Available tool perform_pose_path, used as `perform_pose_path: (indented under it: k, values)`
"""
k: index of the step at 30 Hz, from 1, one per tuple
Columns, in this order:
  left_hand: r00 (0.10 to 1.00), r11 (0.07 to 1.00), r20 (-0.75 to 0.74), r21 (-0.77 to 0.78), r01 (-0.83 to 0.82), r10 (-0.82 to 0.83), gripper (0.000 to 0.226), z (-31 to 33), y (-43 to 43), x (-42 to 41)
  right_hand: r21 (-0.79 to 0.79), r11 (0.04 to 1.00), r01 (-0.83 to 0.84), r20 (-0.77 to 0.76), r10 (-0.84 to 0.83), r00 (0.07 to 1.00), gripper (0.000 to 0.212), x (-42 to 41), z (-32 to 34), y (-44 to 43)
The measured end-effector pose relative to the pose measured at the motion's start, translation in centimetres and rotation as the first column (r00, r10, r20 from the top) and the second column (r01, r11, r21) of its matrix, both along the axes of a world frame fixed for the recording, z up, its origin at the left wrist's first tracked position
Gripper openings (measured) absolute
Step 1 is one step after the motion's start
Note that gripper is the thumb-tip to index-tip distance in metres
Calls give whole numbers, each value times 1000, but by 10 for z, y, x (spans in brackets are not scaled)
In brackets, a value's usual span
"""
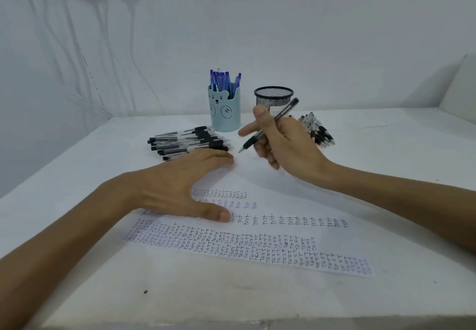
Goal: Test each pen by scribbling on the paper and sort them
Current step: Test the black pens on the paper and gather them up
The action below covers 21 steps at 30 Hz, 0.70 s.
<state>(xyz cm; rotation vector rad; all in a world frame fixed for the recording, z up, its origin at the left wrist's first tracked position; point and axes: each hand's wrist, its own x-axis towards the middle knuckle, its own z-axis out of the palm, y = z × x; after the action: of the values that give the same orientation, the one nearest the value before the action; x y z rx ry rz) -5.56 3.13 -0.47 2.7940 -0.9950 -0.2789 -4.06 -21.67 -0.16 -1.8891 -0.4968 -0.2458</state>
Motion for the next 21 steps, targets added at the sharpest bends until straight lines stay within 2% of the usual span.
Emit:
perform_pose_path:
  k: [2,4,9,13,17,21]
  values:
    - [1000,999,-1,20,27,-27,108,-1,-4,-1,75,993,-93,-136,103,985,49,-1,-1,0]
    - [1000,999,-18,34,24,-24,107,0,-5,-2,48,987,-151,-178,157,971,29,-1,-4,0]
    - [999,999,-32,35,19,-18,113,1,-6,-1,46,954,-296,-347,293,891,22,-9,-8,-3]
    - [999,999,-39,28,19,-18,114,-1,-4,0,-19,934,-356,-339,329,881,12,-13,-7,-4]
    - [998,999,-56,20,26,-25,113,-2,-4,1,-109,947,-301,-256,266,929,10,-14,-14,-8]
    - [999,1000,-45,15,20,-19,110,-3,-3,1,-79,956,-282,-236,257,937,12,-13,-18,-8]
